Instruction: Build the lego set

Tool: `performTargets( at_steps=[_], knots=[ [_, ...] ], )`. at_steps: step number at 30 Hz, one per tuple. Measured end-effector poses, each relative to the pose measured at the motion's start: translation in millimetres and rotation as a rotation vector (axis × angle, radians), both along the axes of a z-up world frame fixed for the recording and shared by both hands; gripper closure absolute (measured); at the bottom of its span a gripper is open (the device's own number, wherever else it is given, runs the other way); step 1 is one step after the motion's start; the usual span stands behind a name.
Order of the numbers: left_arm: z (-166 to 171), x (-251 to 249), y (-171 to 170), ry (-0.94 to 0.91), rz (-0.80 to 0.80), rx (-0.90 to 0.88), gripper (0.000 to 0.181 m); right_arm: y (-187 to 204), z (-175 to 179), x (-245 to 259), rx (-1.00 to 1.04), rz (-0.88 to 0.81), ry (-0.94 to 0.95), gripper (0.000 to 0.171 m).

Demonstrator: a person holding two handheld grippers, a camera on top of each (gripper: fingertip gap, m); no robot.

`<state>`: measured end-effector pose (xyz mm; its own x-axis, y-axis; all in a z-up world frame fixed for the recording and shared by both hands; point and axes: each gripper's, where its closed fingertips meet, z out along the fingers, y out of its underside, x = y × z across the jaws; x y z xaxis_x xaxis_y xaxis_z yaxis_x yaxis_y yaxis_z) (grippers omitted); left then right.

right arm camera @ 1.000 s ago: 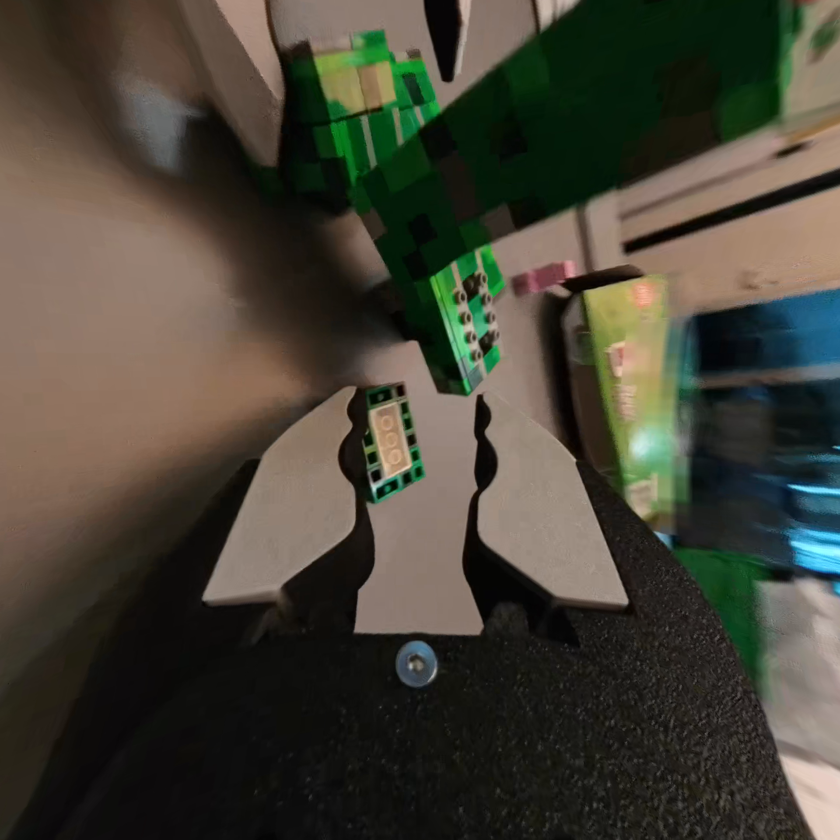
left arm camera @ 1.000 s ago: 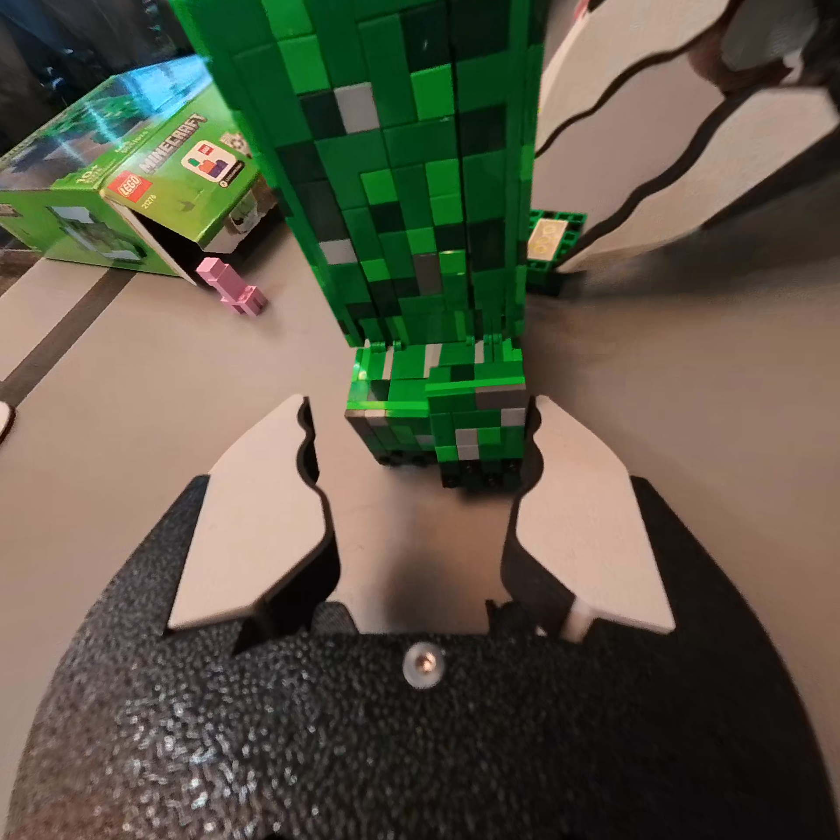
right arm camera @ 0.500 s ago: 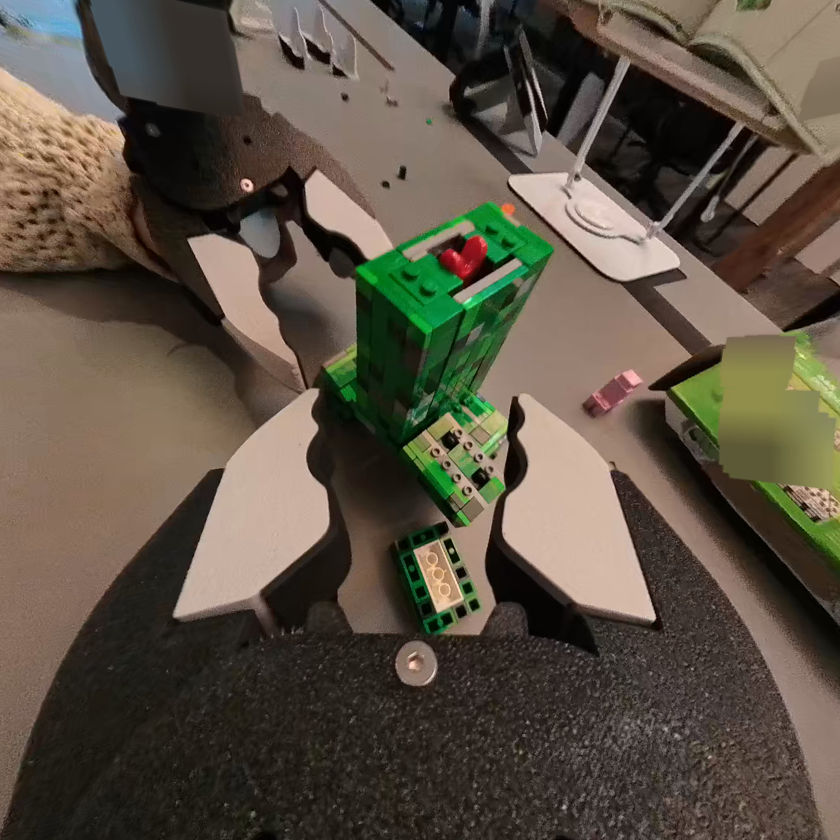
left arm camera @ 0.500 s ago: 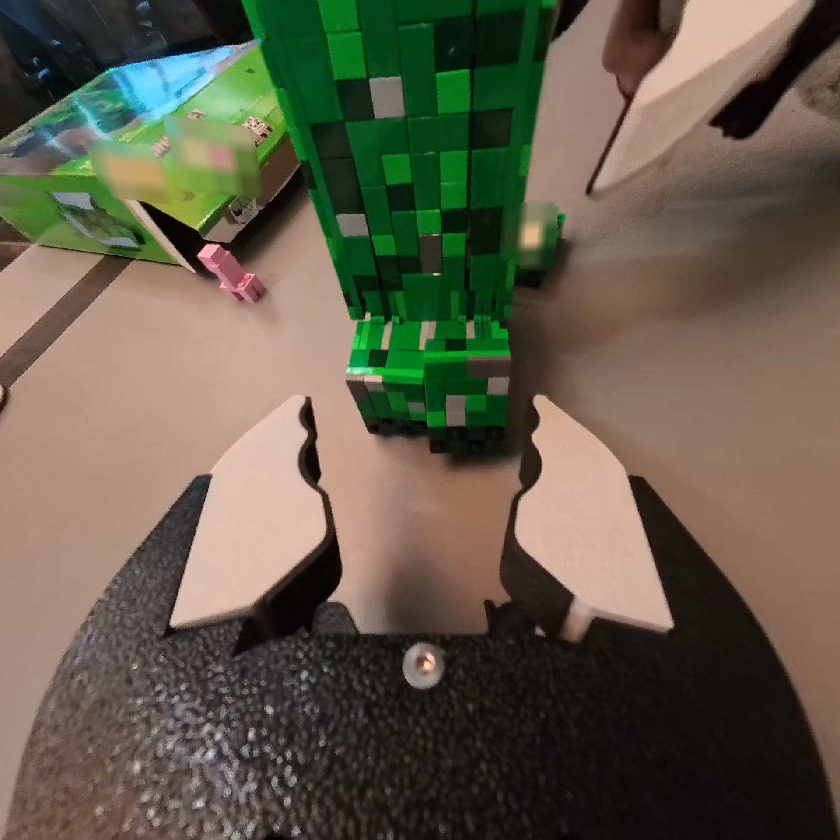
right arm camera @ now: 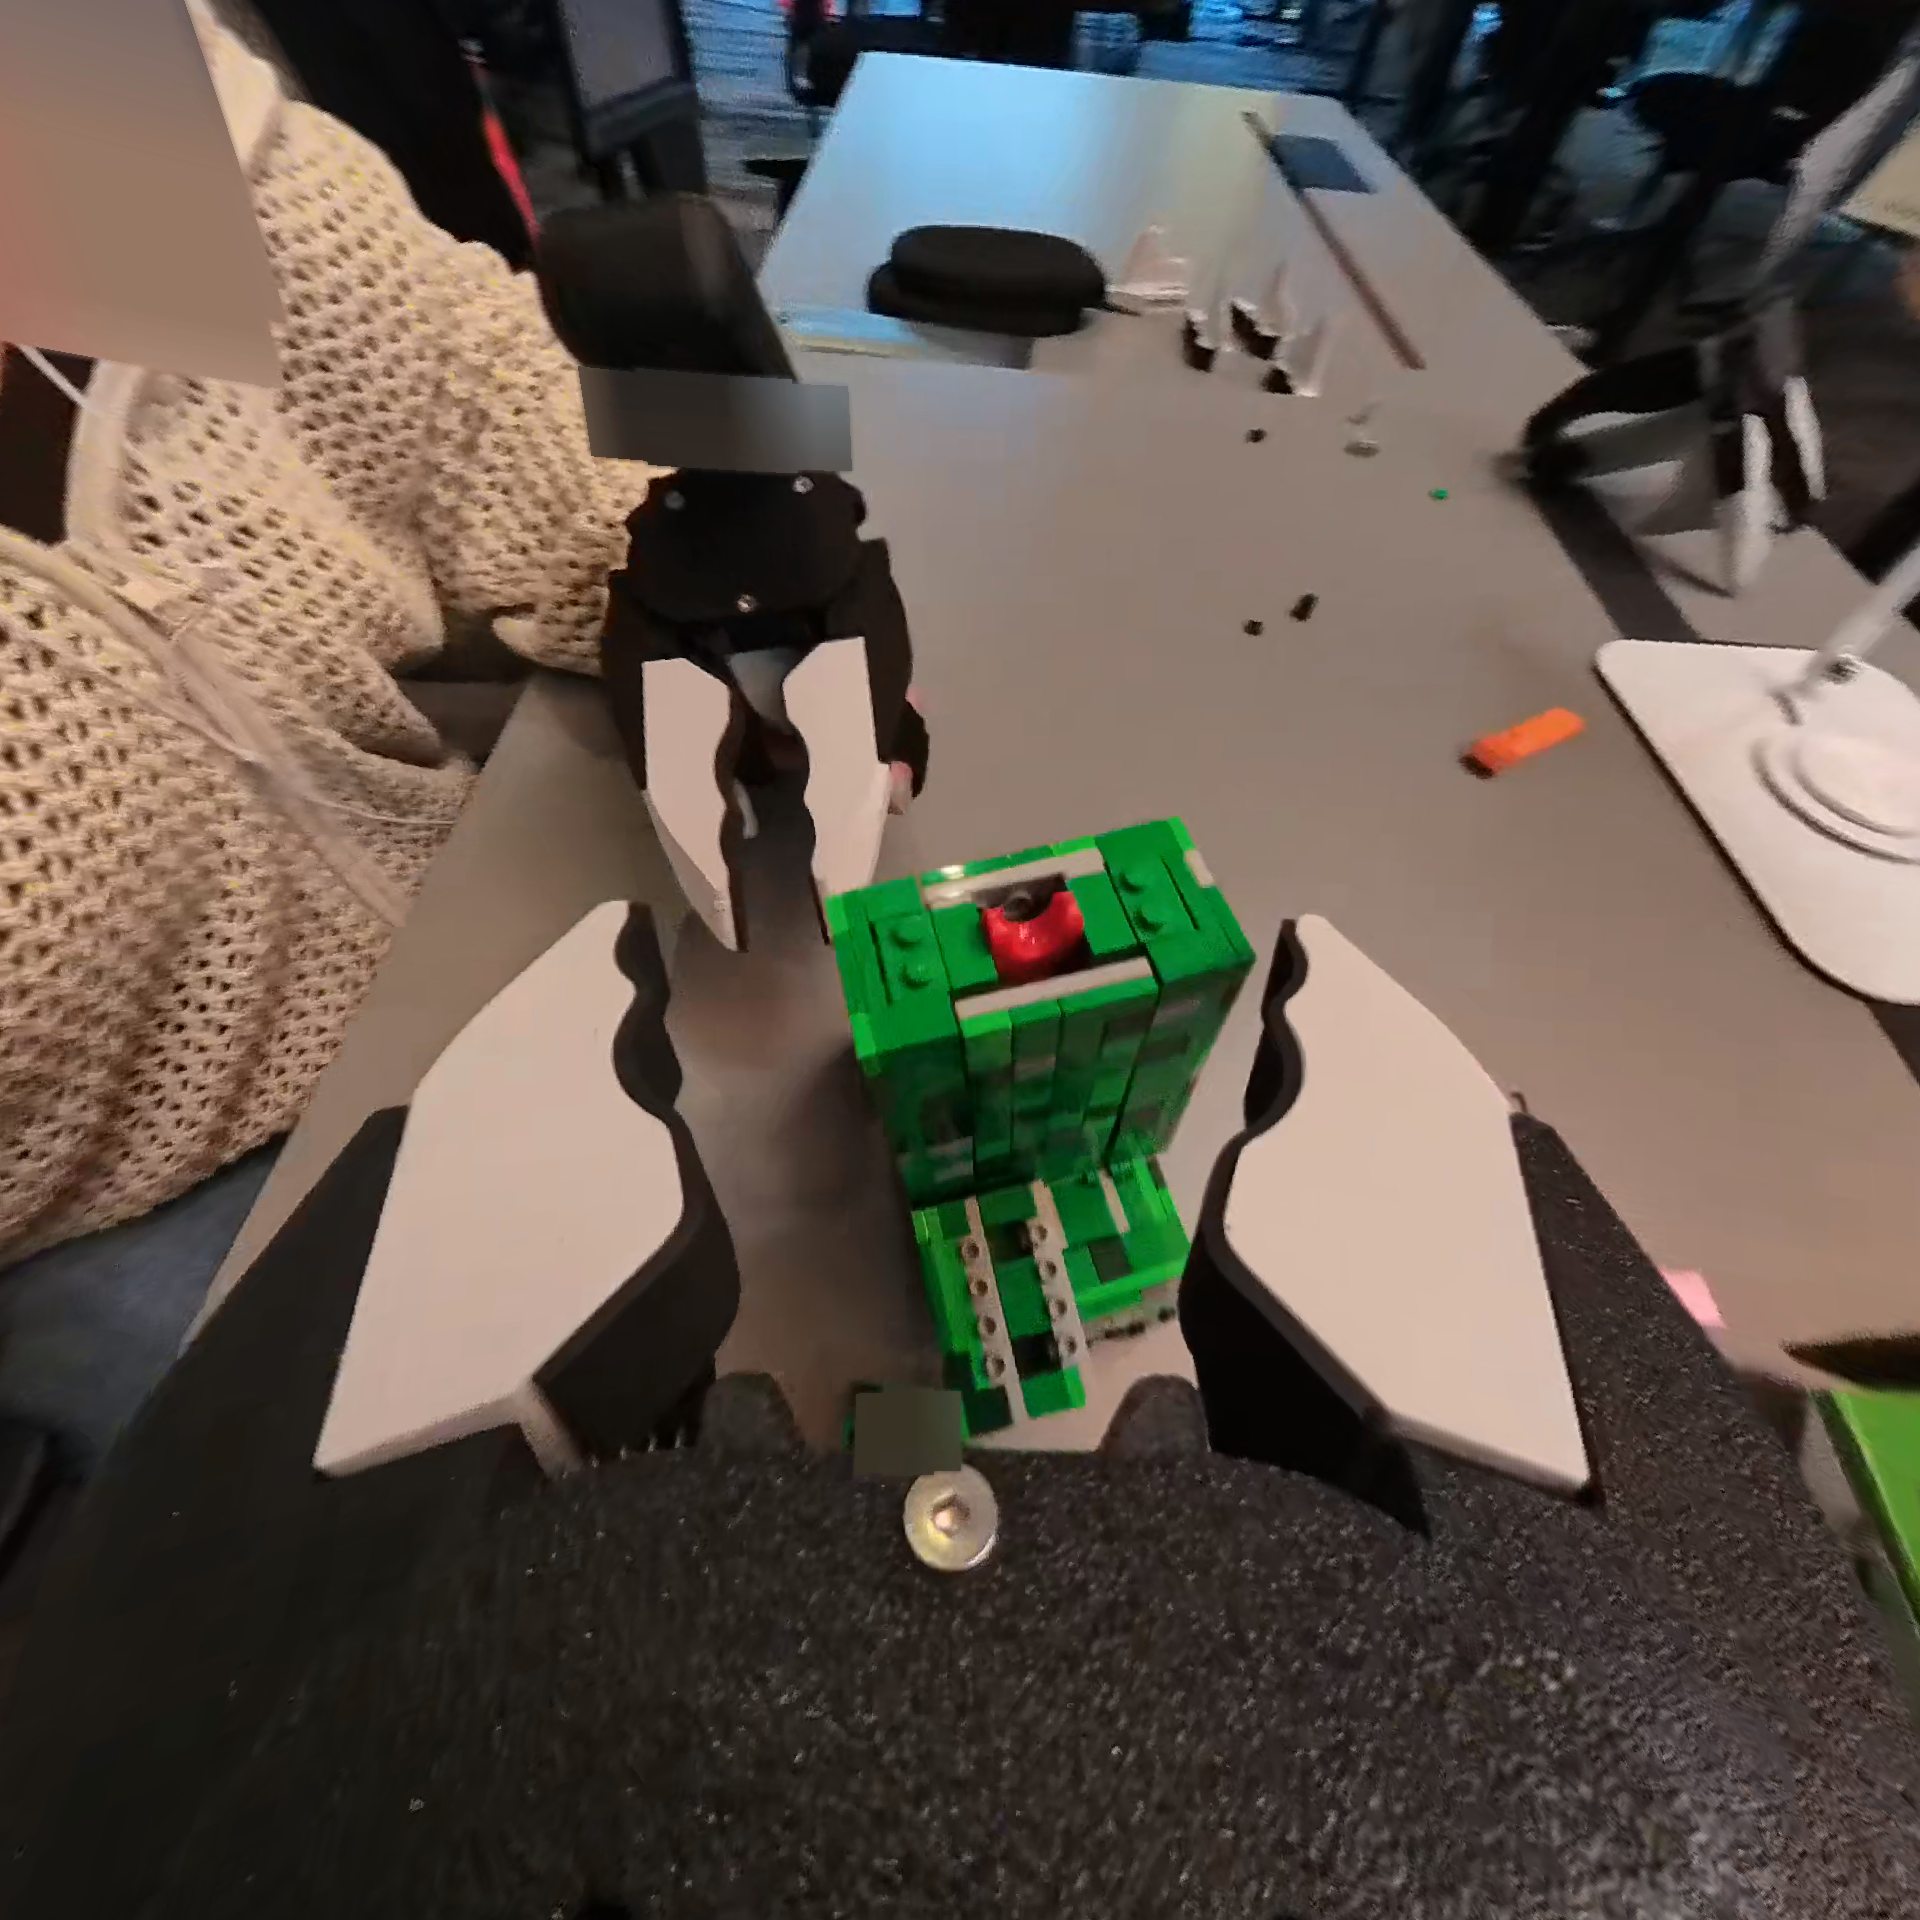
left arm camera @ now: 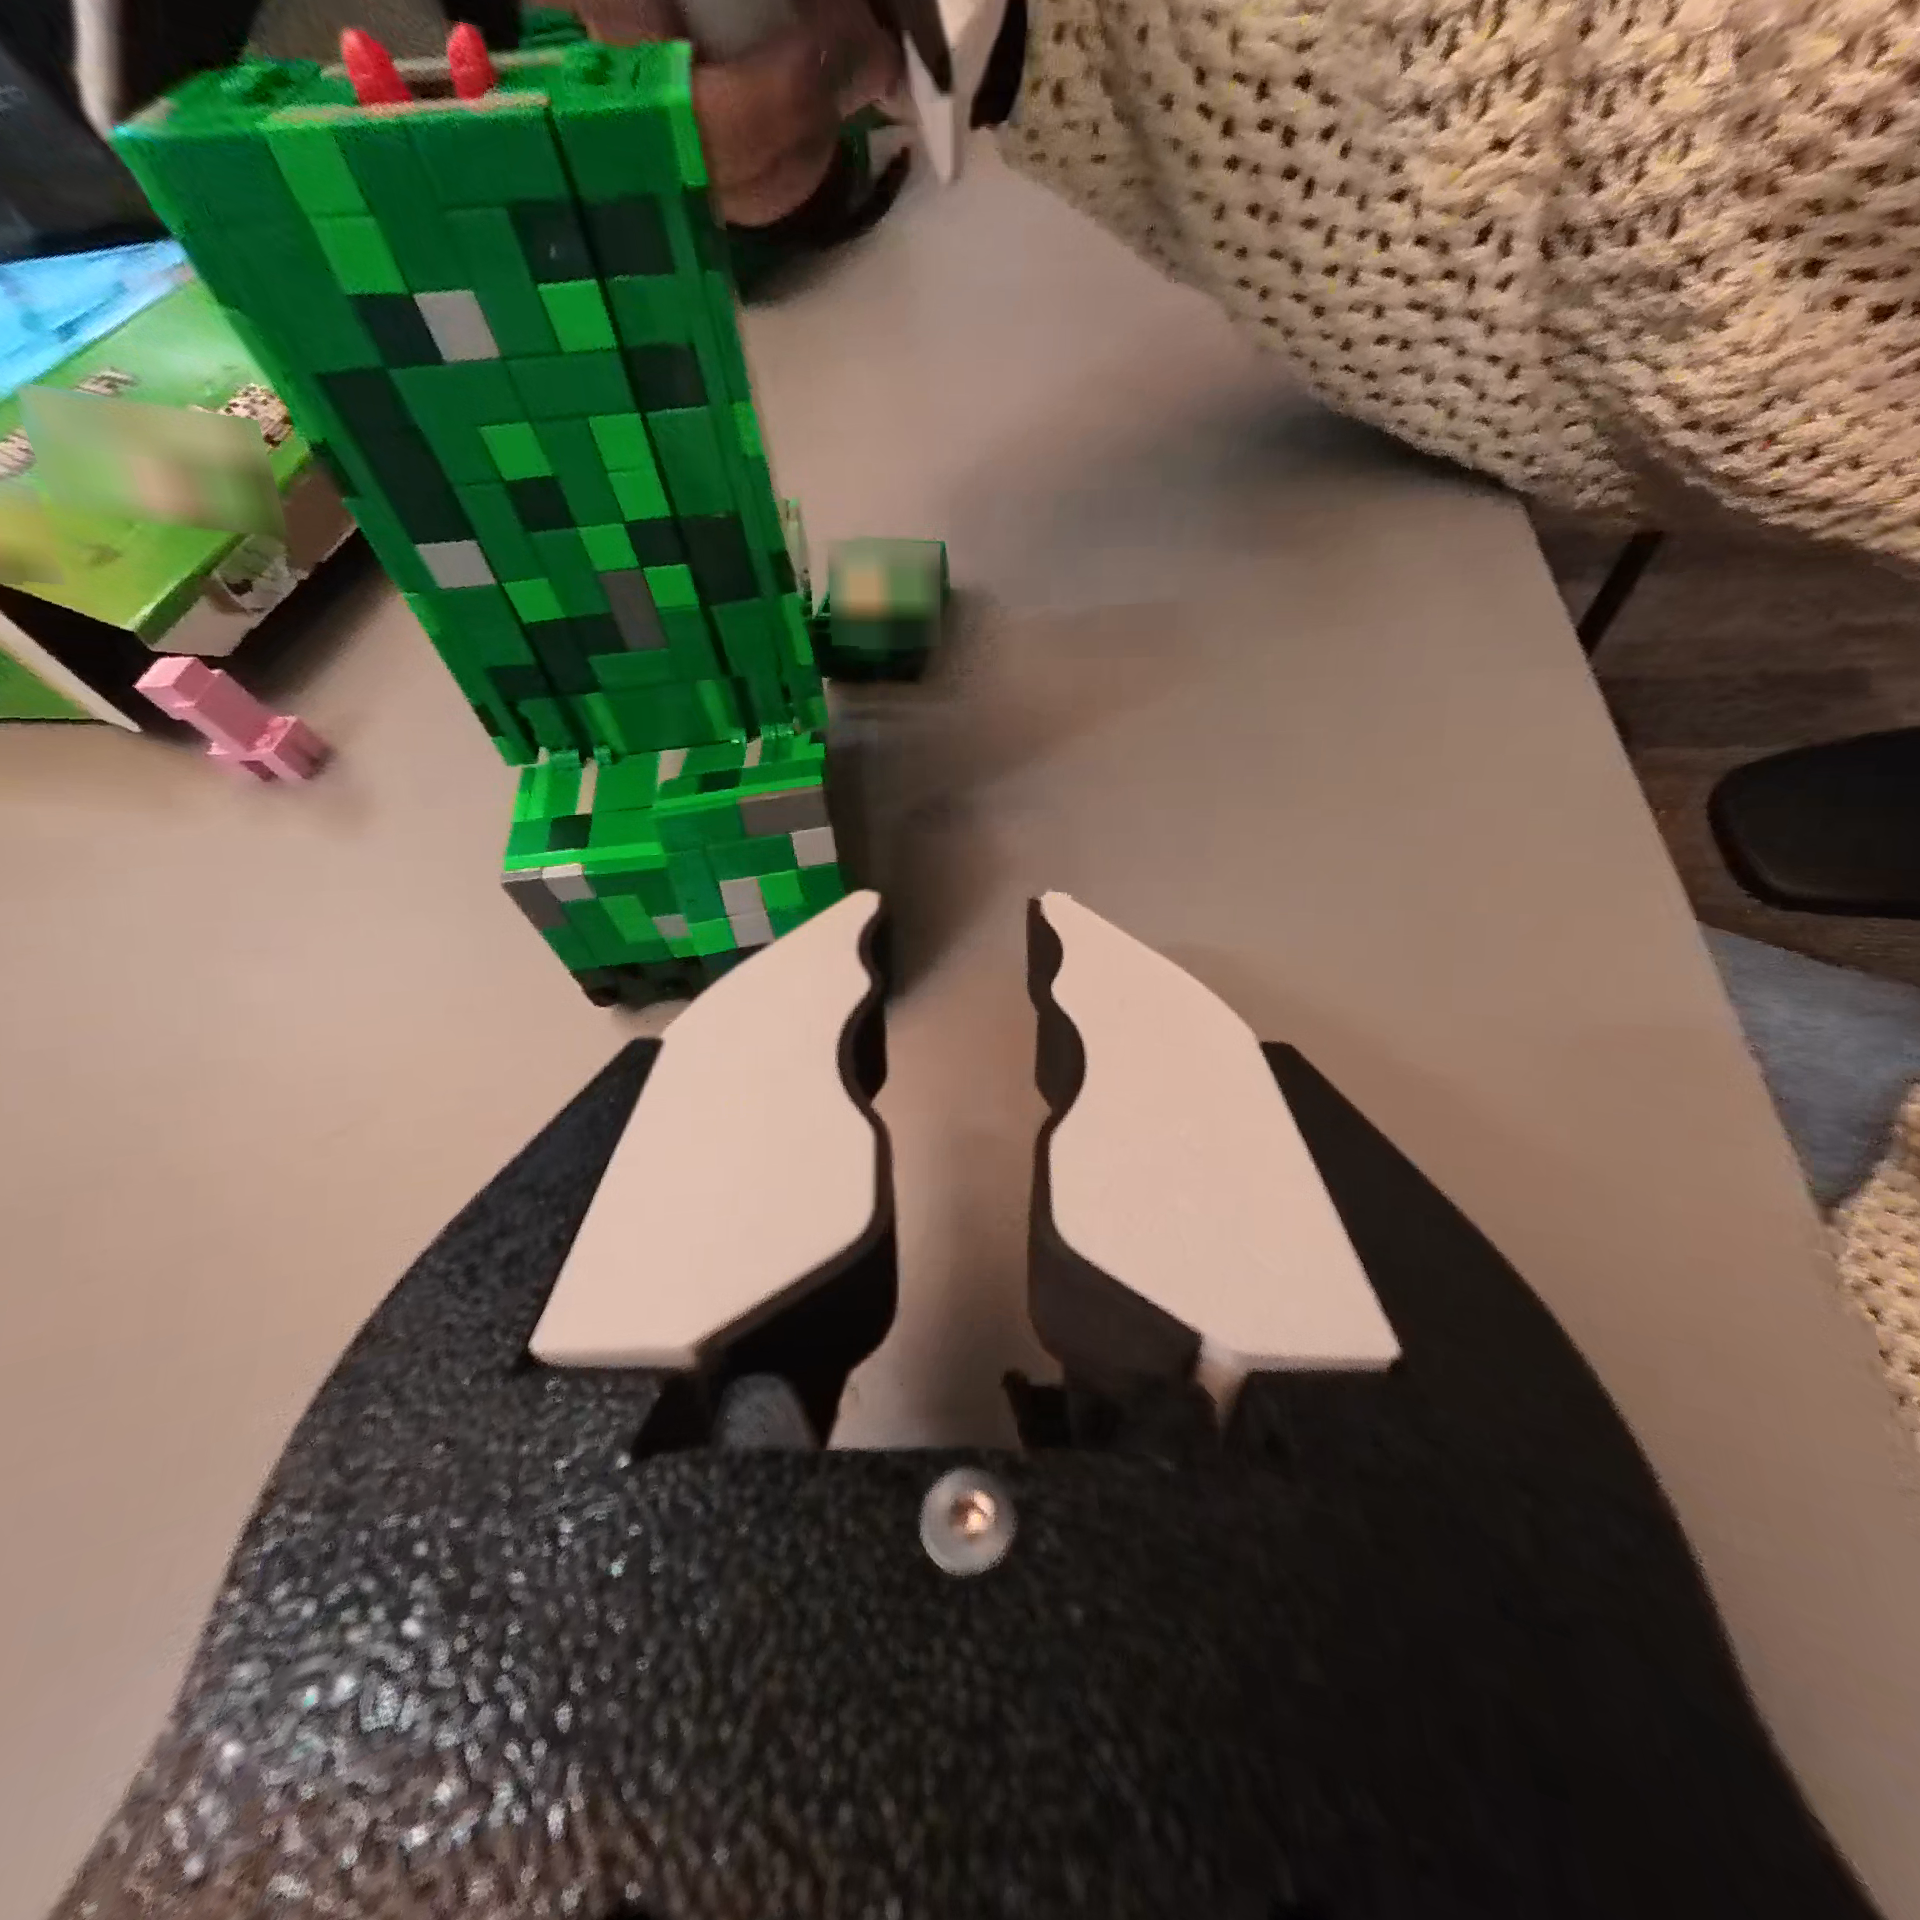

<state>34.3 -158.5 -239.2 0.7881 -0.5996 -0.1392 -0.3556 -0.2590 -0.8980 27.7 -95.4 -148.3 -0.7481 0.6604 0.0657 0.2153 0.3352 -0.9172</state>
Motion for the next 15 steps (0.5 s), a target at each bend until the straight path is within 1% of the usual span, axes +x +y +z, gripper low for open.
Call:
performTargets(
  at_steps=[4,6,8,11,15],
  knots=[
    [2,-7,4,-0.007,0.026,0.011,0.169,-7,-13,-10,0.029,0.075,-0.034,0.067],
    [2,-14,8,0.007,0.071,0.015,0.18,-4,-14,-13,0.033,0.079,-0.028,0.075],
    [-2,-21,13,0.028,0.118,0.003,0.181,-1,-12,-13,0.013,0.074,-0.033,0.088],
    [-10,-27,21,0.06,0.163,-0.032,0.181,-1,-11,-13,-0.016,0.075,-0.014,0.089],
    [-18,-26,31,0.094,0.174,-0.061,0.181,0,-9,-17,-0.057,0.031,-0.002,0.089]
  ],
)
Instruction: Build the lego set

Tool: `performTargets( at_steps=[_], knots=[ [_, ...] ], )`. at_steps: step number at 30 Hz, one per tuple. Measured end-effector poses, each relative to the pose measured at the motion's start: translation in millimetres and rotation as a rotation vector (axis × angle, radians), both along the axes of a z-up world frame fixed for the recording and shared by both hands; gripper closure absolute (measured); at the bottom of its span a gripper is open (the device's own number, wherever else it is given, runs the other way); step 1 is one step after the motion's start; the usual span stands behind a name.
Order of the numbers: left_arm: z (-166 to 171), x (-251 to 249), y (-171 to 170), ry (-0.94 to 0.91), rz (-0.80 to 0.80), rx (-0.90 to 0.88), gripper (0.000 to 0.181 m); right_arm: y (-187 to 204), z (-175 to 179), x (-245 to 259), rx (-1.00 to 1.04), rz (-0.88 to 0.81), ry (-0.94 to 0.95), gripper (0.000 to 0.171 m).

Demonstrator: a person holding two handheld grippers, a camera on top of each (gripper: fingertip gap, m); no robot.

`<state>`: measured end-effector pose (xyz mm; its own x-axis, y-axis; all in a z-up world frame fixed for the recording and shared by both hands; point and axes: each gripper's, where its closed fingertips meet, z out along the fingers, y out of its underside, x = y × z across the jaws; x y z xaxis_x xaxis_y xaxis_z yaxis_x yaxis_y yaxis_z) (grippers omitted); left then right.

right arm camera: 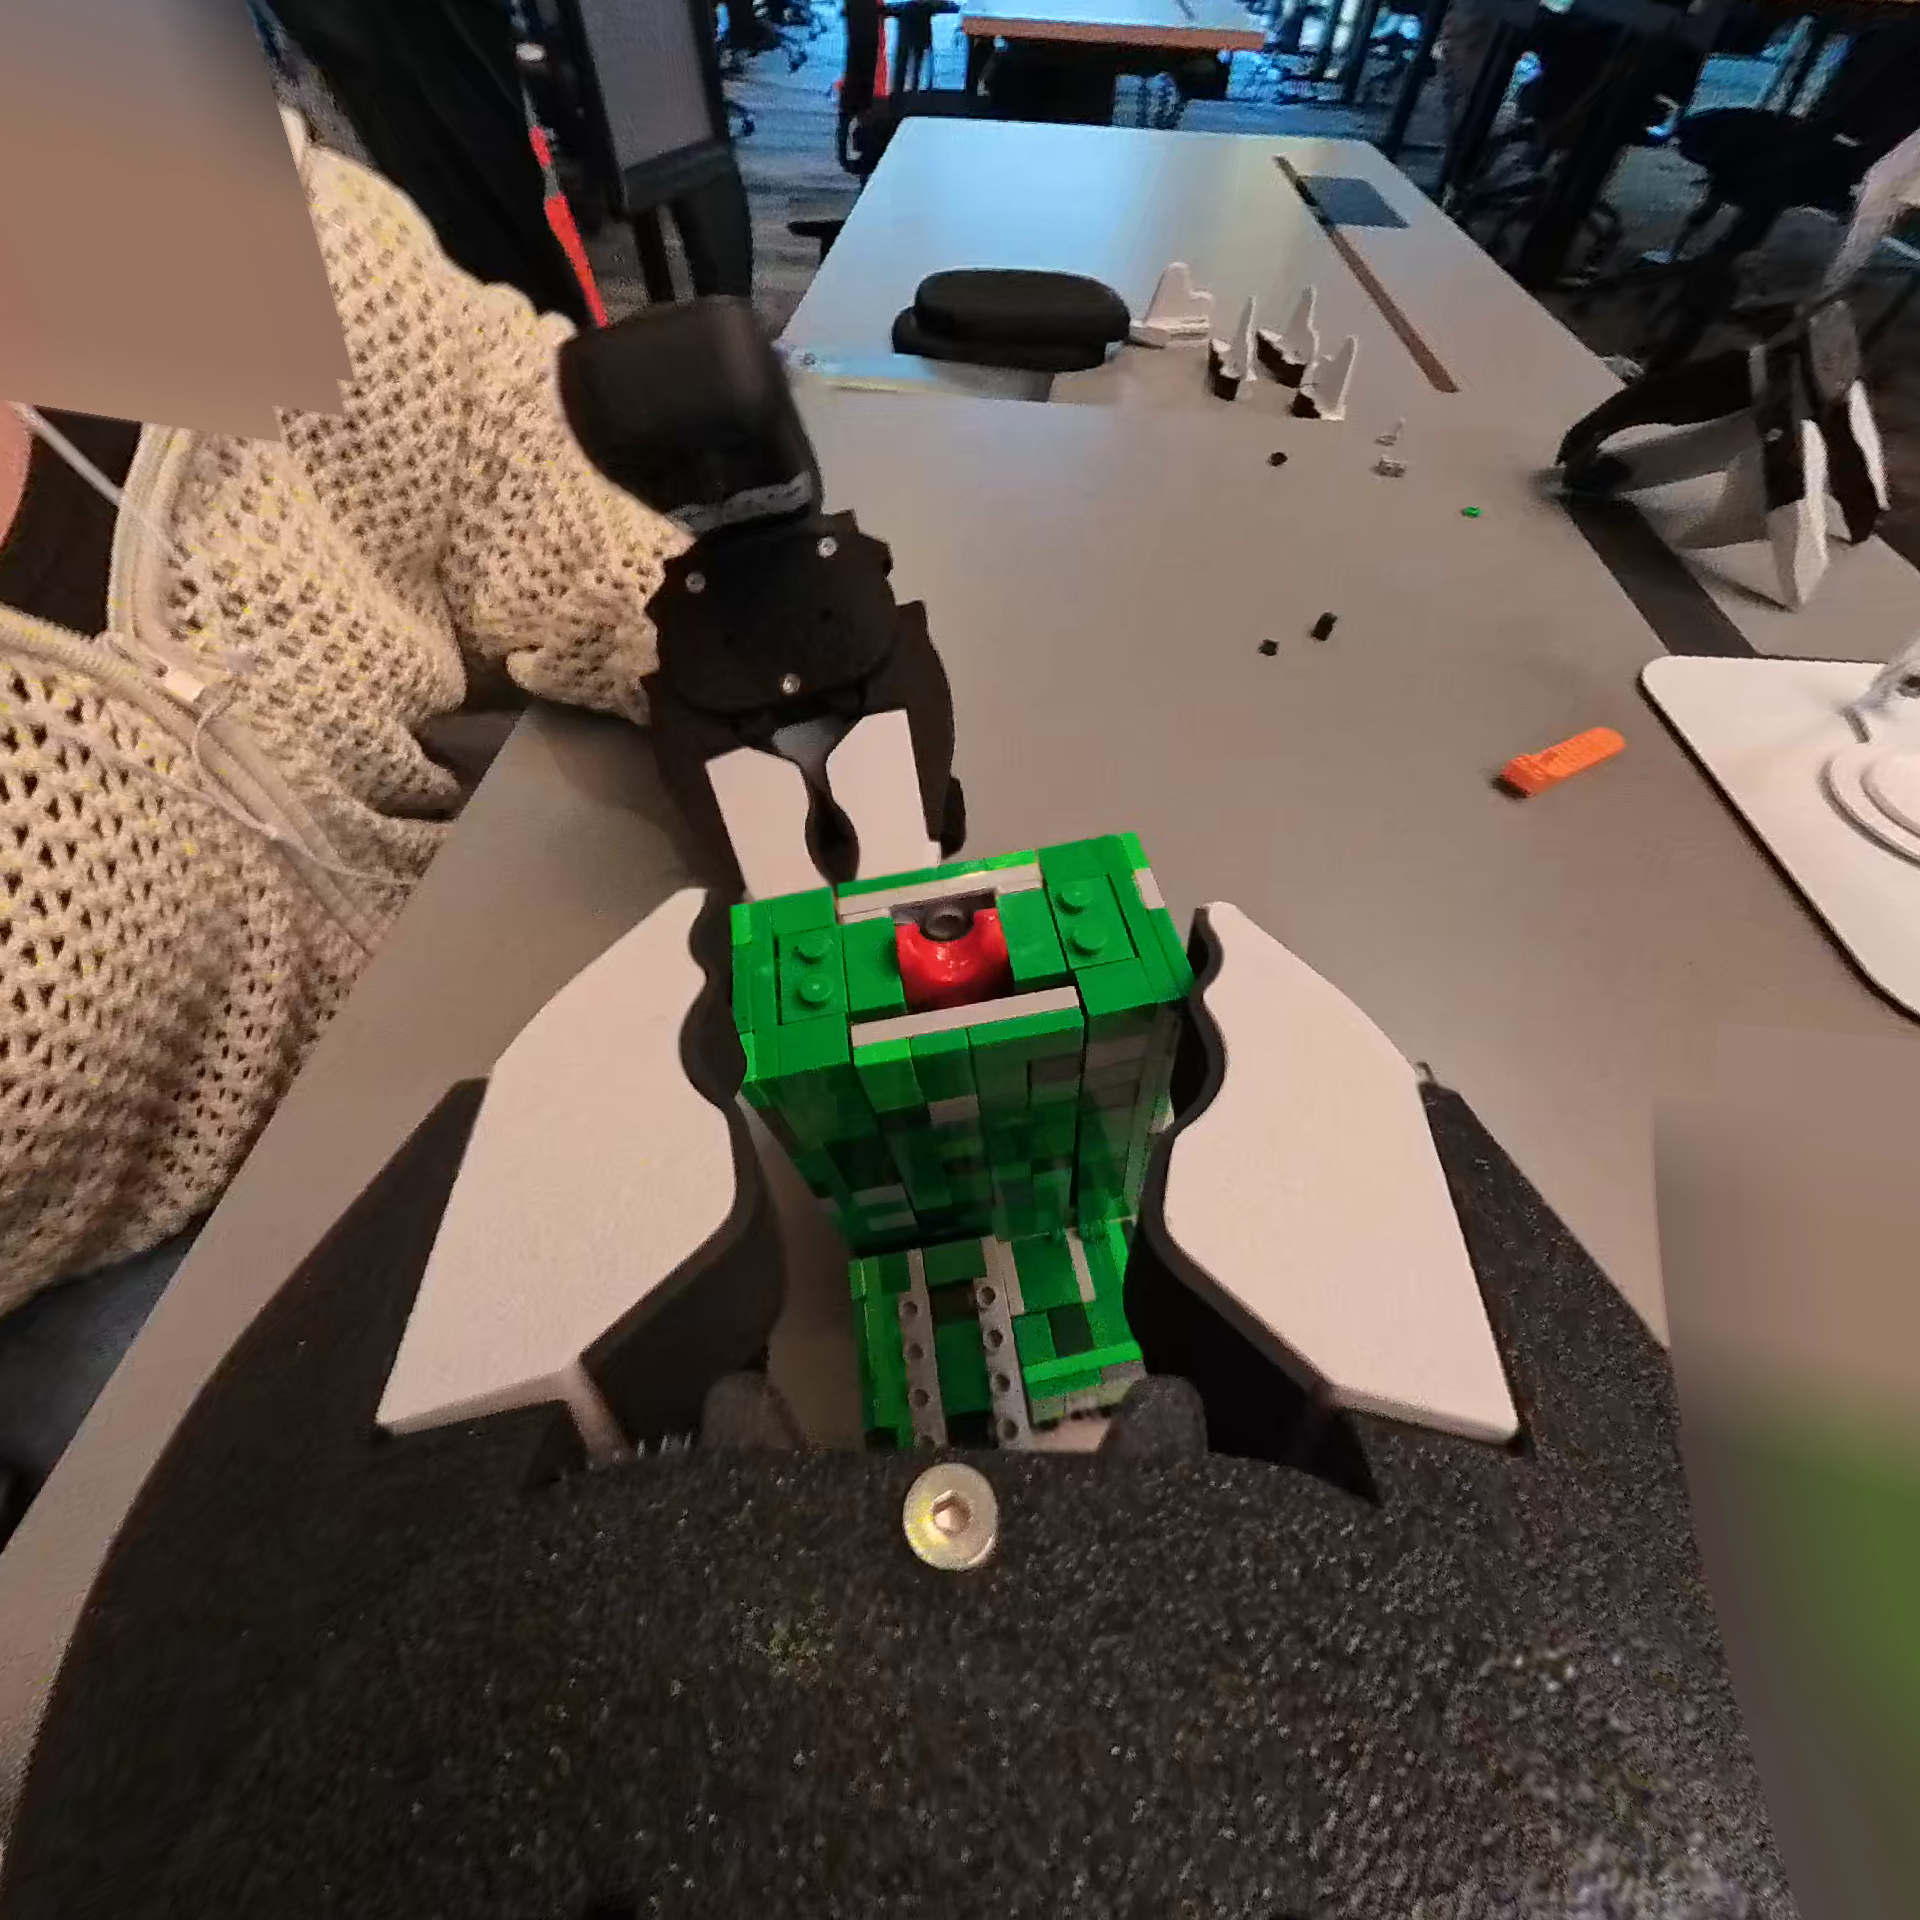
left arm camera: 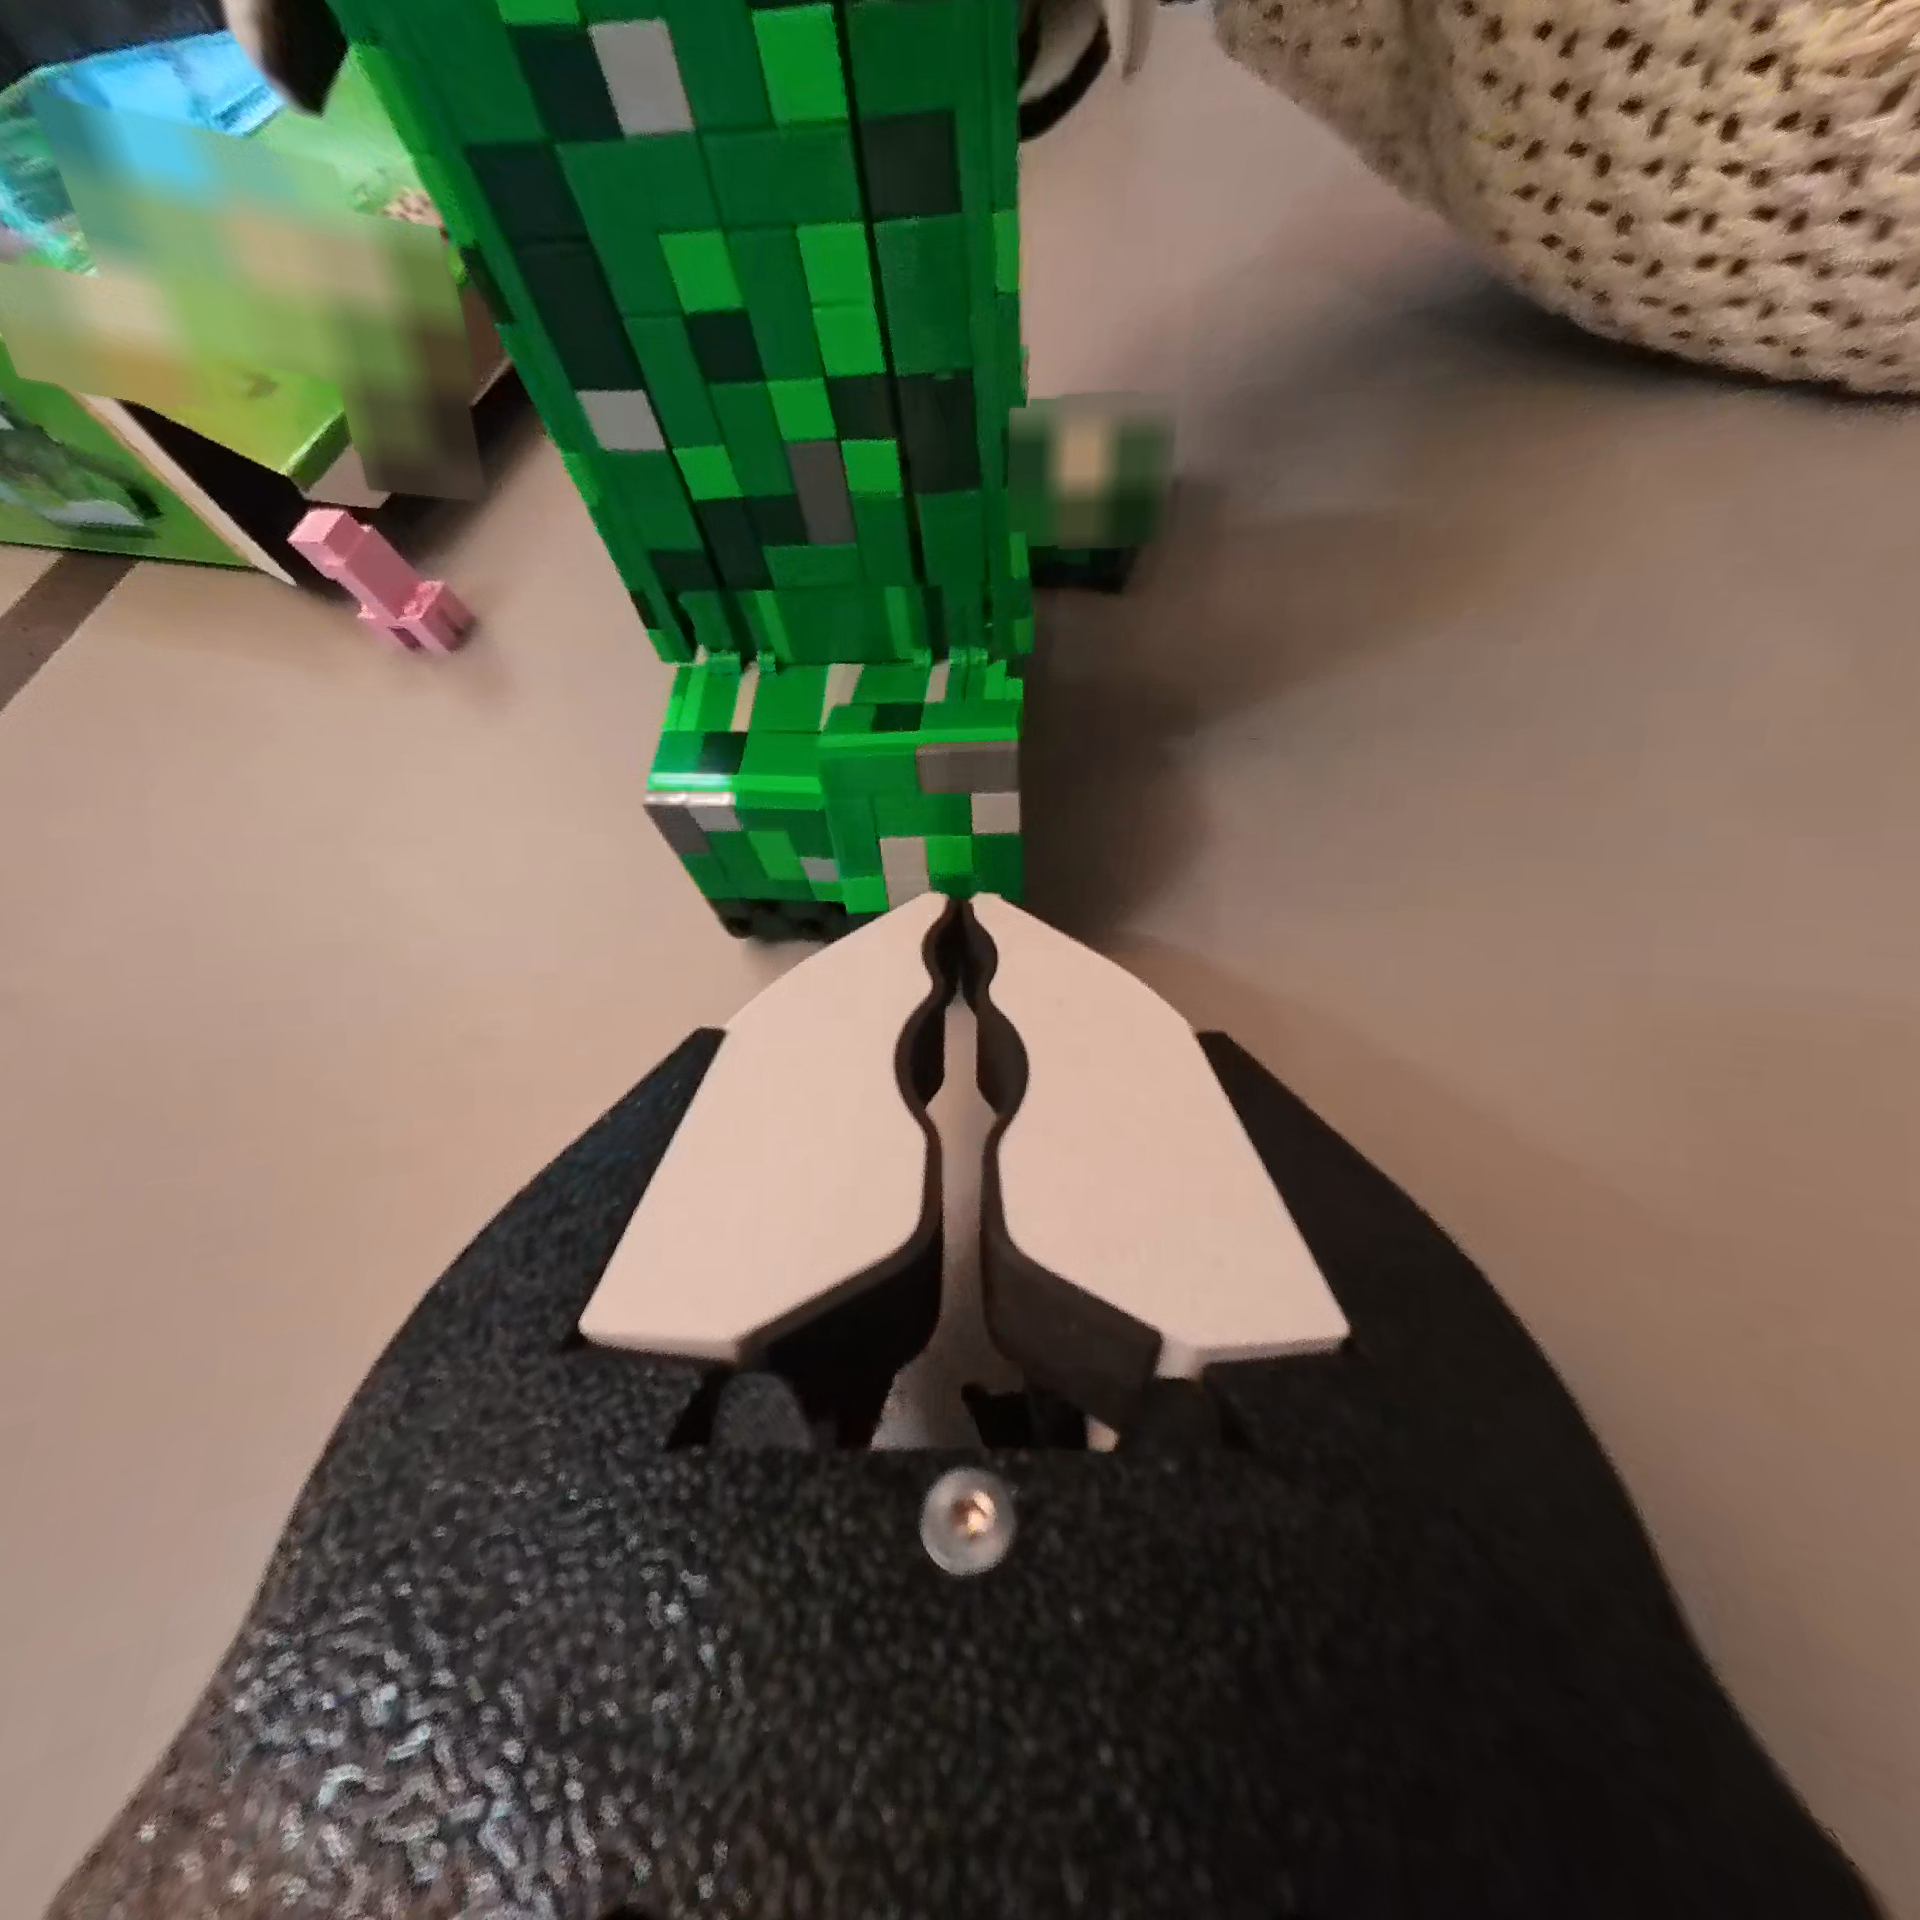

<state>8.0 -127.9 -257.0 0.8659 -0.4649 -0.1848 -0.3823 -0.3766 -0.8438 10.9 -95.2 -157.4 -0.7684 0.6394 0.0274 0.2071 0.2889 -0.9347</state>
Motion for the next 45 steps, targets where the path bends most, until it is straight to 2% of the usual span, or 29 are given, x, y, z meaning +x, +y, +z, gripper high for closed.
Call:
performTargets(
  at_steps=[8,16,22,30,31,33,36,38,40,45],
  knots=[
    [-9,-3,11,0.023,-0.004,-0.071,0.181,9,3,-9,-0.098,-0.08,-0.042,0.089],
    [-15,-5,15,0.074,-0.021,-0.101,0.181,11,3,-9,-0.111,-0.1,-0.045,0.089],
    [-12,-17,17,0.158,0.013,-0.058,0.181,12,3,-9,-0.122,-0.156,-0.035,0.089],
    [12,-38,8,0.117,0.102,0.115,0.181,16,2,-11,-0.122,-0.452,-0.044,0.089],
    [12,-37,7,0.109,0.1,0.121,0.181,16,2,-10,-0.111,-0.477,-0.046,0.088],
    [13,-37,6,0.107,0.097,0.128,0.181,12,4,-1,-0.074,-0.466,-0.031,0.074],
    [14,-38,5,0.105,0.103,0.142,0.181,29,13,27,0.021,-0.497,0.053,0.074],
    [16,-38,4,0.075,0.106,0.144,0.181,46,-6,53,0.122,-0.495,-0.007,0.08],
    [19,-38,4,0.038,0.104,0.148,0.181,53,-39,74,0.132,-0.454,-0.155,0.089],
    [18,-35,4,0.022,0.091,0.144,0.181,59,-107,87,0.227,-0.4,-0.364,0.093]
  ],
)
